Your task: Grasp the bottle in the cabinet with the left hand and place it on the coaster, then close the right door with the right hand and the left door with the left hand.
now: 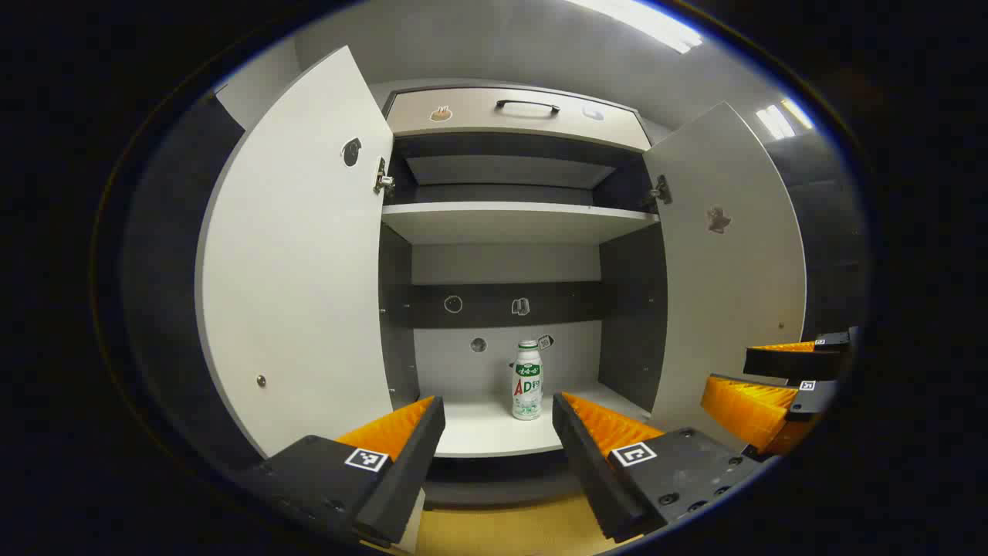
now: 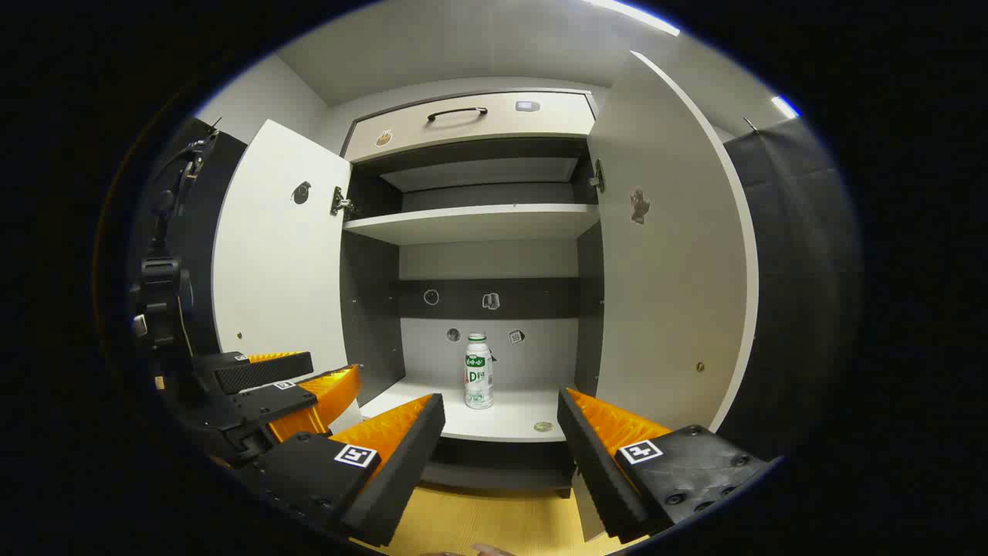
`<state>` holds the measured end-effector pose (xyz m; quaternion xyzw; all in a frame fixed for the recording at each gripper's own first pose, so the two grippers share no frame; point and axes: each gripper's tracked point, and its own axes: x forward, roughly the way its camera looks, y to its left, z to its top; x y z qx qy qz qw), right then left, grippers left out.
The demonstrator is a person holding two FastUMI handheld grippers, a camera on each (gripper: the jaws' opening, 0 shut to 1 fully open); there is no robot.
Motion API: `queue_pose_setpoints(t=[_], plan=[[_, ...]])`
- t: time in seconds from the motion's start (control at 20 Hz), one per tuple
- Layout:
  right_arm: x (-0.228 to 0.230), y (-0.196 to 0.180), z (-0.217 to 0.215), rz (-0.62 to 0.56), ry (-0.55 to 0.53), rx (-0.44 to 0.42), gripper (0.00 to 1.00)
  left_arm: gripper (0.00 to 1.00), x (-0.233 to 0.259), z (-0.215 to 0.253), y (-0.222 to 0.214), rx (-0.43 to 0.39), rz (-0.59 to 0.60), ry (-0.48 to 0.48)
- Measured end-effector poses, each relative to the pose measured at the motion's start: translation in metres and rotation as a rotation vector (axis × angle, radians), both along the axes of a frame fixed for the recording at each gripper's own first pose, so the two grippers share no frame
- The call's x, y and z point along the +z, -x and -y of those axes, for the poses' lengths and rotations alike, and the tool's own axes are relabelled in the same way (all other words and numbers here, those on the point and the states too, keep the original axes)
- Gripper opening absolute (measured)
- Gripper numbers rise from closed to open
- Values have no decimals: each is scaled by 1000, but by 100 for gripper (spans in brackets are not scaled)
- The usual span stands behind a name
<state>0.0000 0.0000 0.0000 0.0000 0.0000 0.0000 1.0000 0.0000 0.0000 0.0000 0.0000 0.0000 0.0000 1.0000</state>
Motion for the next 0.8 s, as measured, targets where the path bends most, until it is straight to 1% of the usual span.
queue_pose_setpoints(t=[0.15,0.4,0.8], plan=[[-3,2,0,-14,-15,-4,98,89,1,-4,3,8,9,-12],[1,11,0,-5,-23,-31,98,89,6,-6,11,-8,29,-10],[-5,33,-5,-19,8,-86,98,89,3,-3,20,-69,28,-3]])
